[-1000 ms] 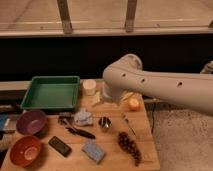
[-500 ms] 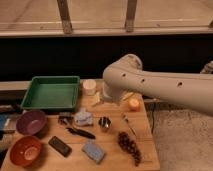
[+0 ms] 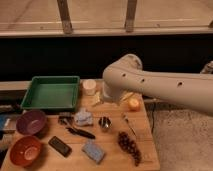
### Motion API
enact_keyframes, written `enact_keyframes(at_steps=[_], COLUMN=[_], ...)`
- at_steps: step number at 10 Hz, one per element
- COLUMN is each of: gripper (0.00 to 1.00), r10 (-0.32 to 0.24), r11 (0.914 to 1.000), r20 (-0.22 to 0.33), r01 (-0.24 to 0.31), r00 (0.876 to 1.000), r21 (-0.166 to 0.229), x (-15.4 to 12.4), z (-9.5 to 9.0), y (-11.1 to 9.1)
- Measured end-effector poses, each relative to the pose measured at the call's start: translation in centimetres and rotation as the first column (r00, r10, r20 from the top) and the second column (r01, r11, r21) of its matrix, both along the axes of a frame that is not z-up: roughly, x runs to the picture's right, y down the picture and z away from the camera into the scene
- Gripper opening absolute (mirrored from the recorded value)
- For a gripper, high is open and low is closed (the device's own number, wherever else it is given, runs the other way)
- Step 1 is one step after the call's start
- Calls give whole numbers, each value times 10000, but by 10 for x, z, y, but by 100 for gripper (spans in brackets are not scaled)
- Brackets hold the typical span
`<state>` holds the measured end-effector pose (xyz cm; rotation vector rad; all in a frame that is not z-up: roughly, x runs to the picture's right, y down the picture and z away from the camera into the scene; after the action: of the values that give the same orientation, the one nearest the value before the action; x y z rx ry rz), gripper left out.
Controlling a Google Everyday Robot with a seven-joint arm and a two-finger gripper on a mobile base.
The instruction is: Place eraser in red bowl
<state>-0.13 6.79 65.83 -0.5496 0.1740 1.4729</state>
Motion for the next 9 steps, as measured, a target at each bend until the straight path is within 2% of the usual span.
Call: enact_keyframes(at_steps=[7, 9], gripper=[69, 69], r10=[-41, -584], r11=[10000, 9983], r20=[-2, 309], r01=[41, 582], r00=[10000, 9978], r21=[42, 78], x=[-1, -17], z=[-1, -2], y=[-1, -1])
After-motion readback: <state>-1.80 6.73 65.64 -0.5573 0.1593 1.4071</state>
